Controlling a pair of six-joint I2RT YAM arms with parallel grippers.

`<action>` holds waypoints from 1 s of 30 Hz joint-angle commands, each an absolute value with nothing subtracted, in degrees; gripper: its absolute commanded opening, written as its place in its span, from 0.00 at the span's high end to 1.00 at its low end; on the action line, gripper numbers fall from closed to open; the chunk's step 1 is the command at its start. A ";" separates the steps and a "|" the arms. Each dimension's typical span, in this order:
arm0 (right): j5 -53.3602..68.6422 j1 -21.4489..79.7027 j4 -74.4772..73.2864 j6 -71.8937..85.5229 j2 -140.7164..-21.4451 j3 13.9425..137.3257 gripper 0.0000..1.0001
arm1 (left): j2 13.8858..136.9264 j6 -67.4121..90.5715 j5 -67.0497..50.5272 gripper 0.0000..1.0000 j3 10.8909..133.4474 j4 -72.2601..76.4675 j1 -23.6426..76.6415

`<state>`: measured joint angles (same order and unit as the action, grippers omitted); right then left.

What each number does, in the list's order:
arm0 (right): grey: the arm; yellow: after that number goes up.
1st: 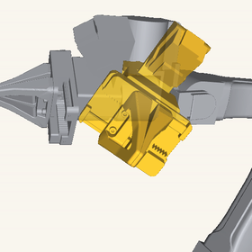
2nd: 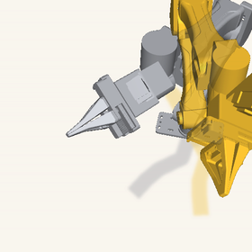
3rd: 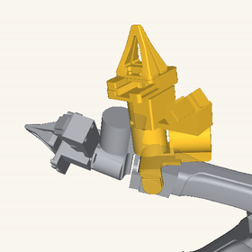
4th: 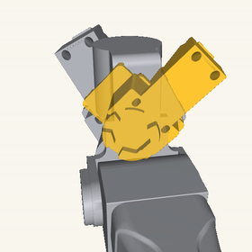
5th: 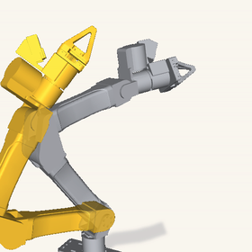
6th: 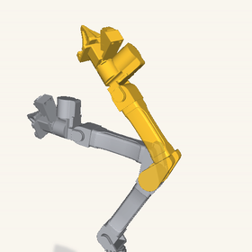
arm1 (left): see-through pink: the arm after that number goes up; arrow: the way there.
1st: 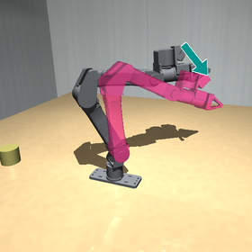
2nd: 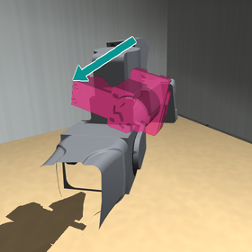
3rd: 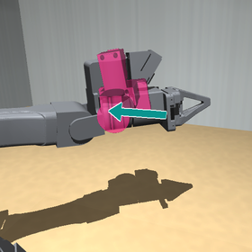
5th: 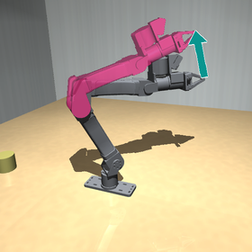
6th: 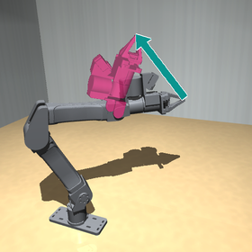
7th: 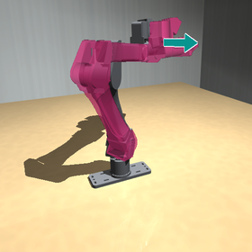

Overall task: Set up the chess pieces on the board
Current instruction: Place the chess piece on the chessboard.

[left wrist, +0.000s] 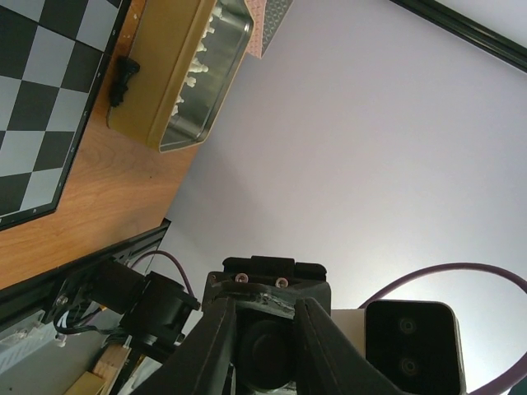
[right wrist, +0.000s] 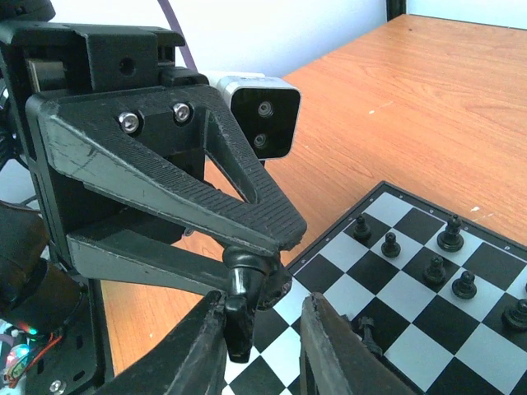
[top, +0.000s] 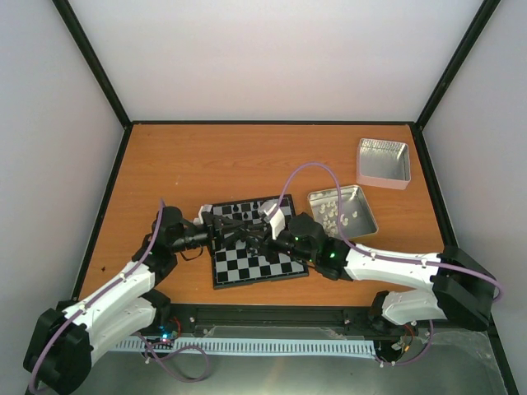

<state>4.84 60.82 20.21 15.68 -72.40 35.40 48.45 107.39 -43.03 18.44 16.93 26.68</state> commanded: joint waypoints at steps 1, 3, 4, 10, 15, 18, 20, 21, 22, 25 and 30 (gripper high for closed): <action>3.24 61.29 21.31 15.54 -73.21 35.51 0.77 | 47.47 109.99 -42.76 0.80 19.42 17.41 26.98; 3.11 61.25 21.74 15.69 -73.01 35.55 0.82 | 47.51 109.94 -42.93 0.80 19.35 17.40 26.99; 3.08 61.26 21.98 15.76 -72.85 35.59 0.85 | 47.39 109.91 -42.91 0.80 19.27 17.35 26.98; 2.71 61.26 19.85 16.57 -71.19 36.91 0.97 | 47.46 108.66 -42.55 0.68 19.68 15.81 26.98; 0.62 61.00 6.17 20.67 -68.86 41.68 0.97 | 47.70 96.88 -37.56 0.40 23.38 6.89 26.62; 1.51 58.52 -8.30 24.46 -68.97 47.24 0.97 | 47.74 84.38 -33.46 0.36 24.21 -0.24 24.66; 3.74 56.02 -17.71 26.43 -70.07 51.06 0.97 | 46.38 76.17 -30.37 0.35 25.06 -4.22 22.16; 4.27 54.64 -22.53 27.91 -70.87 53.45 0.97 | 45.33 71.07 -28.12 0.35 26.24 -5.94 20.92; 5.06 52.98 -26.35 28.66 -71.63 54.87 0.97 | 44.21 65.84 -24.55 0.34 28.28 -9.59 20.40; 8.54 48.20 -37.86 28.87 -75.55 59.30 0.97 | 41.25 48.60 -13.48 0.29 36.27 -20.10 20.23; 5.61 44.52 -49.86 25.22 -85.73 69.88 0.97 | 38.46 28.31 -2.06 0.25 46.63 -33.41 20.21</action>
<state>6.07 46.70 -33.58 26.76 -78.76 63.22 41.25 51.75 -14.46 39.44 -20.82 20.51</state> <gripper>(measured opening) 0.060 0.740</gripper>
